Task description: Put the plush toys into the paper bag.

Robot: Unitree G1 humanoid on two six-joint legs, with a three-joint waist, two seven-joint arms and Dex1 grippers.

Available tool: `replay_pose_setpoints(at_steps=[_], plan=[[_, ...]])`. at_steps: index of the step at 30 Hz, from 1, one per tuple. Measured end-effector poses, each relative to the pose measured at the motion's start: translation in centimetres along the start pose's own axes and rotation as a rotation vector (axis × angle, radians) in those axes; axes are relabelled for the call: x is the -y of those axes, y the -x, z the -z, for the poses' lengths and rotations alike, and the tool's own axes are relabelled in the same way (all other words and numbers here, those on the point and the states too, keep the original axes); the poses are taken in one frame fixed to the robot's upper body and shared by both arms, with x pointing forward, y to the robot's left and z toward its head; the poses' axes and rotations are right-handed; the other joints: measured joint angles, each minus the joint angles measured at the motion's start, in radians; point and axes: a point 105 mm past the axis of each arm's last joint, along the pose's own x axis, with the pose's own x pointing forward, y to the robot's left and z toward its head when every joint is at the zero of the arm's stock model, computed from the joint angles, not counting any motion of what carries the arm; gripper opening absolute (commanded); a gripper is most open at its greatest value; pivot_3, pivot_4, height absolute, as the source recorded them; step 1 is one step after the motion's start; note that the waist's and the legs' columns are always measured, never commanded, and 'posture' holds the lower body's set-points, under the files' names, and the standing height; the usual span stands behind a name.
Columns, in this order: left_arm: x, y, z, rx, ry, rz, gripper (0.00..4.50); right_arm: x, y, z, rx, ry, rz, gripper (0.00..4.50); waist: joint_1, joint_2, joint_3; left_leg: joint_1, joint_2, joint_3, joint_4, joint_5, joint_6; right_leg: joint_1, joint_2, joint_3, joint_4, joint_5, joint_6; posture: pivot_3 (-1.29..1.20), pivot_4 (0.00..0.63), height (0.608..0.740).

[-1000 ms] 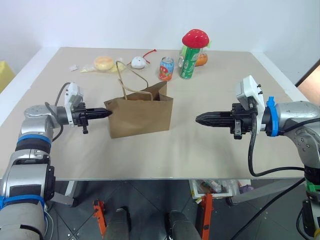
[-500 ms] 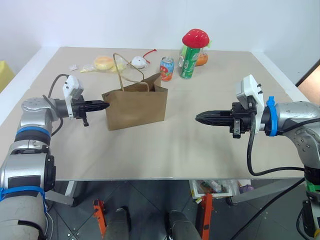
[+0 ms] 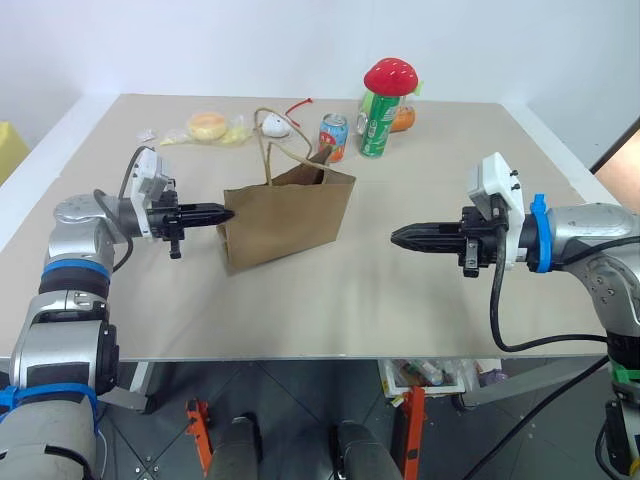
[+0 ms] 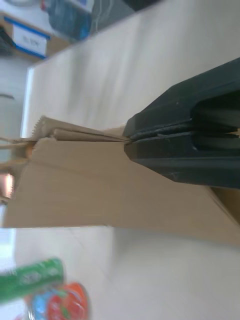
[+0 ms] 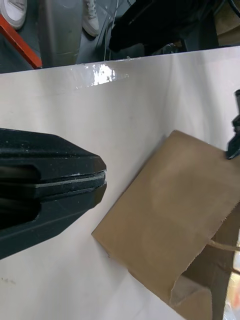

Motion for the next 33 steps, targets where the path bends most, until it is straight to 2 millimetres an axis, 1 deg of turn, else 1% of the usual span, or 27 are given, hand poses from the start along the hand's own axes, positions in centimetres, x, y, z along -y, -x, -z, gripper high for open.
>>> replay_pose_setpoints(at_steps=[4, 6, 8, 10, 12, 15, 19, 21, 23, 25, 26, 27, 28, 29, 32, 33], plan=[[2.1, 0.4, 0.0, -0.025, 0.015, 0.071, 0.05, 0.3, 0.2, 0.0, -0.003, 0.003, 0.009, 0.00, -0.004, 0.000, 0.000, 0.000, 0.000, 0.000, 0.000, 0.000, 0.000, -0.001, 0.000, 0.000, 0.001, 0.000, 0.000, 0.00, 0.150, 0.740], [2.4, 0.3, 0.1, -0.027, 0.017, 0.084, 0.05, 0.3, 0.2, 0.0, -0.003, 0.002, 0.011, 0.00, -0.004, 0.000, 0.000, 0.000, 0.000, 0.000, 0.000, 0.000, 0.000, -0.001, 0.000, 0.000, 0.001, 0.000, 0.000, 0.00, 0.150, 0.740], [3.7, 0.0, 0.7, -0.026, 0.039, 0.128, 0.05, 0.3, 0.2, -0.1, -0.002, 0.004, 0.011, 0.00, -0.004, 0.000, 0.000, 0.000, 0.000, 0.000, 0.001, 0.000, 0.000, 0.000, 0.000, 0.000, 0.001, -0.002, -0.004, 0.00, 0.150, 0.740], [4.2, -0.1, 1.0, -0.022, 0.066, 0.144, 0.05, 0.3, 0.2, -0.1, -0.001, 0.006, 0.010, 0.00, -0.004, 0.000, 0.000, 0.000, 0.000, 0.000, 0.003, 0.000, 0.001, 0.000, 0.000, 0.000, 0.001, -0.002, -0.004, 0.00, 0.150, 0.740], [4.4, -0.2, 0.8, -0.013, 0.084, 0.152, 0.05, 0.3, 0.2, -0.1, -0.001, 0.008, 0.008, 0.00, -0.004, 0.000, 0.000, 0.000, 0.000, 0.000, 0.003, 0.001, 0.001, 0.000, 0.000, 0.000, 0.001, -0.001, -0.004, 0.00, 0.150, 0.740], [4.7, -0.1, -0.2, 0.018, 0.118, 0.160, 0.05, 0.3, 0.2, -0.1, -0.003, 0.010, -0.005, 0.00, -0.005, 0.000, 0.000, 0.000, 0.000, 0.000, 0.003, 0.001, 0.001, 0.000, 0.000, 0.000, 0.001, 0.000, -0.004, 0.00, 0.150, 0.740], [5.0, 0.7, -1.7, 0.045, 0.171, 0.155, 0.05, 0.6, 0.1, -0.4, -0.003, 0.022, -0.008, 0.00, -0.006, 0.000, 0.000, 0.000, 0.000, 0.000, 0.003, 0.001, 0.001, -0.001, 0.000, 0.001, 0.001, 0.000, -0.004, 0.00, 0.150, 0.740], [5.3, 1.2, -2.1, 0.036, 0.212, 0.150, 0.05, 0.7, -0.2, -0.6, -0.005, 0.028, -0.021, 0.00, -0.009, 0.000, 0.000, 0.000, 0.000, 0.000, 0.002, 0.001, 0.001, -0.001, 0.000, 0.001, 0.001, 0.000, -0.004, 0.00, 0.150, 0.740], [5.4, 1.7, -1.7, 0.014, 0.219, 0.136, 0.05, 0.9, -0.2, -0.7, -0.003, 0.035, -0.022, 0.00, -0.011, 0.000, 0.000, 0.000, 0.000, 0.000, 0.002, 0.001, 0.001, -0.001, 0.000, 0.001, 0.001, -0.001, -0.004, 0.00, 0.150, 0.740], [5.3, 2.0, -0.6, -0.013, 0.212, 0.102, 0.05, 1.1, -0.3, -0.8, -0.001, 0.037, -0.021, 0.00, -0.011, 0.000, 0.000, 0.000, 0.000, 0.000, 0.002, 0.001, 0.001, -0.001, 0.000, 0.001, 0.001, -0.001, -0.004, 0.00, 0.150, 0.740], [4.6, 2.1, 0.4, -0.034, 0.188, 0.055, 0.05, 1.1, -0.5, -0.8, 0.000, 0.041, -0.027, 0.00, -0.011, 0.000, 0.000, 0.000, 0.000, 0.000, 0.002, 0.001, 0.001, -0.001, 0.000, 0.001, 0.001, -0.001, -0.004, 0.00, 0.150, 0.740], [4.4, 2.2, 0.8, -0.040, 0.188, 0.041, 0.05, 1.1, -0.5, -0.8, -0.001, 0.041, -0.031, 0.00, -0.010, 0.000, 0.000, 0.000, 0.000, 0.000, 0.002, 0.001, 0.001, -0.001, 0.000, 0.001, 0.001, -0.001, -0.005, 0.00, 0.150, 0.740], [3.8, 2.5, 1.9, -0.064, 0.175, -0.008, 0.05, 1.0, -0.6, -0.8, -0.003, 0.040, -0.041, 0.00, -0.010, 0.000, 0.000, 0.000, 0.000, 0.000, 0.002, 0.001, 0.001, -0.001, 0.000, 0.001, 0.001, -0.001, -0.005, 0.00, 0.150, 0.740], [3.4, 2.8, 2.6, -0.077, 0.172, -0.039, 0.05, 1.0, -0.7, -0.7, -0.003, 0.041, -0.043, 0.00, -0.010, 0.000, 0.000, 0.000, 0.000, 0.001, 0.002, 0.001, 0.001, -0.001, 0.000, 0.001, 0.001, -0.001, -0.005, 0.00, 0.150, 0.740], [2.2, 2.9, 4.2, -0.096, 0.155, -0.110, 0.05, 1.0, -0.7, -0.7, -0.005, 0.041, -0.043, 0.00, -0.008, 0.000, 0.000, 0.000, 0.000, 0.002, 0.002, 0.001, 0.001, -0.001, -0.001, 0.001, 0.001, 0.000, -0.005, 0.00, 0.150, 0.740], [1.8, 2.8, 4.3, -0.095, 0.145, -0.125, 0.05, 1.0, -0.7, -0.7, -0.006, 0.041, -0.043, 0.00, -0.005, 0.000, 0.000, 0.000, 0.000, 0.002, 0.003, 0.001, 0.001, -0.001, -0.001, 0.001, 0.001, 0.000, -0.004, 0.00, 0.150, 0.740]])
